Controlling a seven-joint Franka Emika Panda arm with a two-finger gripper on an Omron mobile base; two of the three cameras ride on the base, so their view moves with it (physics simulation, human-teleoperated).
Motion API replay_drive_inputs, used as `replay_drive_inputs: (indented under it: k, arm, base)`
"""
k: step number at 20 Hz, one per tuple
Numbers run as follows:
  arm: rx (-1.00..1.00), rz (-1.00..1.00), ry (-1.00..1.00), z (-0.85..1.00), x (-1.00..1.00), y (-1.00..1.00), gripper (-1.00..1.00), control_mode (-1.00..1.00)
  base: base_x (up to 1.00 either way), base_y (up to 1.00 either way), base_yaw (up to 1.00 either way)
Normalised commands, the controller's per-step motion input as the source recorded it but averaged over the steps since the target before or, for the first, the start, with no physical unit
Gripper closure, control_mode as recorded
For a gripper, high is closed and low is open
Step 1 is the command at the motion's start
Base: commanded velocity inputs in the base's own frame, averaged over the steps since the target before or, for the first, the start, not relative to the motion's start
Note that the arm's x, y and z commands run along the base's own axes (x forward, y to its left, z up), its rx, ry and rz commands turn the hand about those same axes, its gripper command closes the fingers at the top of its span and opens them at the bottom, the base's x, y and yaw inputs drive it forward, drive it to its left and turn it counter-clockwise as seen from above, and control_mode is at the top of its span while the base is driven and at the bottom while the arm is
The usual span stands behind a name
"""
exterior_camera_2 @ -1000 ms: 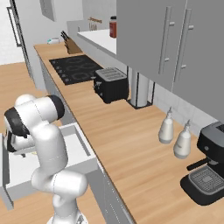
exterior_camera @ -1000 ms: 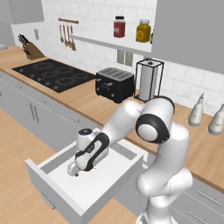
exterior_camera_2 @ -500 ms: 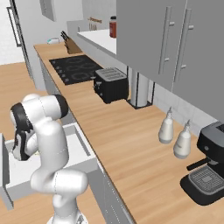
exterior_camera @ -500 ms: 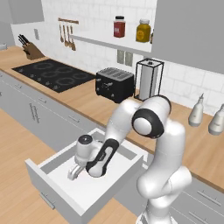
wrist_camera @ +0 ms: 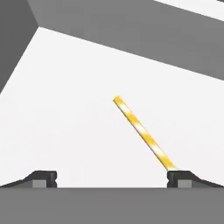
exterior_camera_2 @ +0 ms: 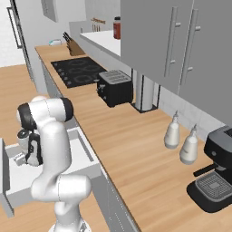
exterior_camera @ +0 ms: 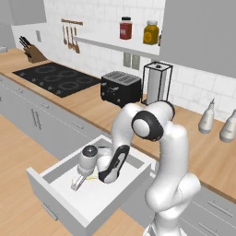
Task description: Take a straw from the drawer in front and place it inside the glass cup on the dining counter.
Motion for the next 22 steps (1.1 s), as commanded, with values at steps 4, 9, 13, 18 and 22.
replay_drive_inputs:
  k: [4,9,13,18,22]
  arm:
    - [0.0,0.0,0.0,-0.06,0.35,0.23,-1.0,-1.0]
    - [0.0,0.0,0.0,-0.12,0.28,0.26,-1.0,-1.0]
    - [0.0,0.0,0.0,-0.01,0.35,0.15,-1.0,-1.0]
    - [0.0,0.0,0.0,-0.11,0.25,0.03,-1.0,-1.0]
    - [0.0,0.0,0.02,-0.19,0.16,0.03,-1.0,-1.0]
  base:
    - [0.0,0.0,0.0]
    - [0.0,0.0,0.0]
    - [0.0,0.0,0.0]
    - [0.0,0.0,0.0]
    - [0.0,0.0,0.0]
